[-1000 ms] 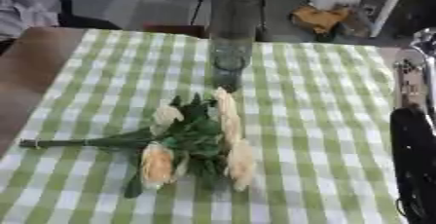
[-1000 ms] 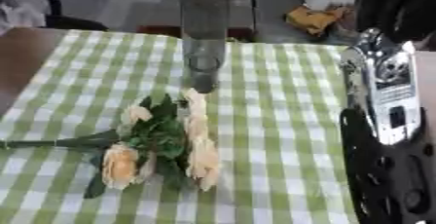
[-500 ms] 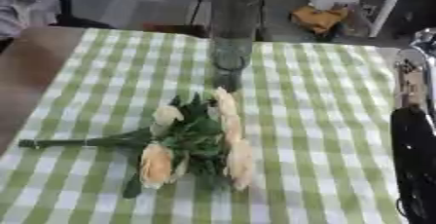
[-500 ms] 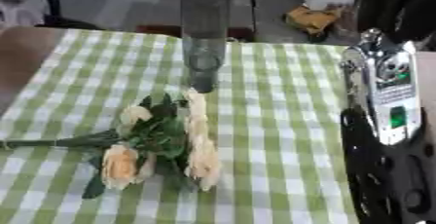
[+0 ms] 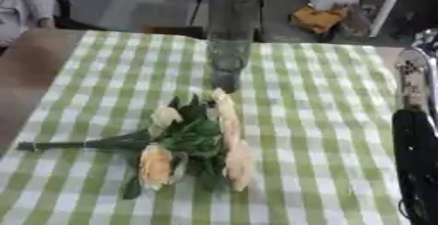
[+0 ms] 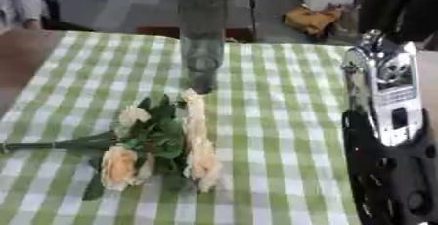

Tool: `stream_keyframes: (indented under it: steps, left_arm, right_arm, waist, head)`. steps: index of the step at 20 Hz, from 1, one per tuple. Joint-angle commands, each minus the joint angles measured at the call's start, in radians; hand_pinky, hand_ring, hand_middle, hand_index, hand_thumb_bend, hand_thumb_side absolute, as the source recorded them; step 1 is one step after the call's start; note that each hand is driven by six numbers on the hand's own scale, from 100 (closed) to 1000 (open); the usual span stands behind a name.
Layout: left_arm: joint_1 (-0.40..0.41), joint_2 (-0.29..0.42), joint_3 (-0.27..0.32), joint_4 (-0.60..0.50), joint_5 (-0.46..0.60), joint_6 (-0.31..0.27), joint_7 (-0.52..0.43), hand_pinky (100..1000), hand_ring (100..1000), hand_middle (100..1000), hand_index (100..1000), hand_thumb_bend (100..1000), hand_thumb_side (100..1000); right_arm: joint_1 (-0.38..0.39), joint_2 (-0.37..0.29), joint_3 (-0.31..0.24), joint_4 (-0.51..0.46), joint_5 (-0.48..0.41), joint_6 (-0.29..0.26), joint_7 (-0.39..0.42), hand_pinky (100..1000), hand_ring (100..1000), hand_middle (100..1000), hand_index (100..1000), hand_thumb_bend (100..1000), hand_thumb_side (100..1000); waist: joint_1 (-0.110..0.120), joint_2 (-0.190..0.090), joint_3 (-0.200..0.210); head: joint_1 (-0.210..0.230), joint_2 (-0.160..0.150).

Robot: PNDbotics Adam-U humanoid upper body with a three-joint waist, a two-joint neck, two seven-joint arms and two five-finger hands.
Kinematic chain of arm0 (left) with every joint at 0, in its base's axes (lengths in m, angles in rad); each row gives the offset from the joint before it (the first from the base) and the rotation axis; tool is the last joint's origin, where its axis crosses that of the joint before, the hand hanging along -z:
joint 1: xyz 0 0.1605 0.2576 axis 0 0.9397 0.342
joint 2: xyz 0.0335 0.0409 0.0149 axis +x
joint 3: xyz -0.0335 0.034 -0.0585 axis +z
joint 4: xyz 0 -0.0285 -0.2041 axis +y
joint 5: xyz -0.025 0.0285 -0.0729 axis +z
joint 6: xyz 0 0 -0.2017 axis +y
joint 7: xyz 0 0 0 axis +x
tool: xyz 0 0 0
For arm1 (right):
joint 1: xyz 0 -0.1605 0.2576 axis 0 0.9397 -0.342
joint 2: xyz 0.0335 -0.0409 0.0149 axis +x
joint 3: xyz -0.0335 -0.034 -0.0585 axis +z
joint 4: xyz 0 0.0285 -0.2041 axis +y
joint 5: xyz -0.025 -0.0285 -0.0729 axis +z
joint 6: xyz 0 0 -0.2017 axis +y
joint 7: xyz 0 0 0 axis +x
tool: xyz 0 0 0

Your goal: Arrange flowers into the vase.

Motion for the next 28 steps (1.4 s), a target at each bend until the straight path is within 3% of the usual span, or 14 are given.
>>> stream_keyframes:
  steps: [1, 6, 11, 16, 22, 26, 28]
  left_arm:
    - [-0.039, 0.078, -0.044, -0.014, -0.042, 0.029, -0.179, 774, 924, 951, 1000, 100, 444]
    - [-0.083, 0.096, -0.107, -0.014, -0.046, 0.091, -0.404, 789, 931, 956, 1000, 100, 527]
    - [-0.118, 0.089, -0.150, -0.014, -0.063, 0.164, -0.517, 789, 927, 953, 1000, 100, 597]
    - [-0.150, 0.067, -0.199, -0.014, -0.085, 0.226, -0.579, 795, 932, 961, 1000, 119, 666]
    - [-0.176, 0.049, -0.247, -0.014, -0.101, 0.285, -0.601, 816, 952, 1000, 1000, 265, 772]
    - [-0.181, 0.037, -0.268, -0.013, -0.092, 0.310, -0.578, 834, 965, 1000, 1000, 436, 917]
    - [-0.183, 0.033, -0.279, -0.011, -0.084, 0.316, -0.567, 829, 964, 1000, 1000, 412, 866]
  right_arm:
    - [-0.008, -0.028, 0.002, -0.015, -0.011, 0.001, 0.005, 653, 742, 750, 805, 100, 1000]
    - [-0.007, -0.028, 0.004, -0.015, -0.015, 0.003, 0.008, 653, 742, 750, 804, 100, 1000]
    - [-0.006, -0.029, 0.005, -0.015, -0.019, 0.004, 0.010, 653, 742, 750, 805, 100, 1000]
    - [-0.005, -0.027, 0.006, -0.015, -0.020, 0.007, 0.012, 653, 743, 750, 805, 100, 1000]
    - [-0.005, -0.026, 0.007, -0.015, -0.022, 0.008, 0.014, 652, 743, 750, 805, 100, 1000]
    - [-0.005, -0.025, 0.007, -0.015, -0.024, 0.009, 0.016, 652, 743, 749, 804, 100, 1000]
    - [-0.005, -0.025, 0.007, -0.015, -0.025, 0.010, 0.017, 652, 743, 749, 804, 100, 1000]
  waist:
    - [0.008, -0.017, -0.001]
    - [0.010, -0.019, -0.003]
    - [0.010, -0.020, -0.004]
    - [0.011, -0.019, -0.003]
    - [0.007, -0.017, -0.006]
    - [0.006, -0.015, -0.005]
    - [0.006, -0.014, -0.005]
  head:
    - [0.005, 0.005]
    - [0.009, 0.004]
    - [0.011, 0.002]
    - [0.016, -0.002]
    - [0.020, -0.010]
    - [0.018, -0.013]
    - [0.016, -0.013]
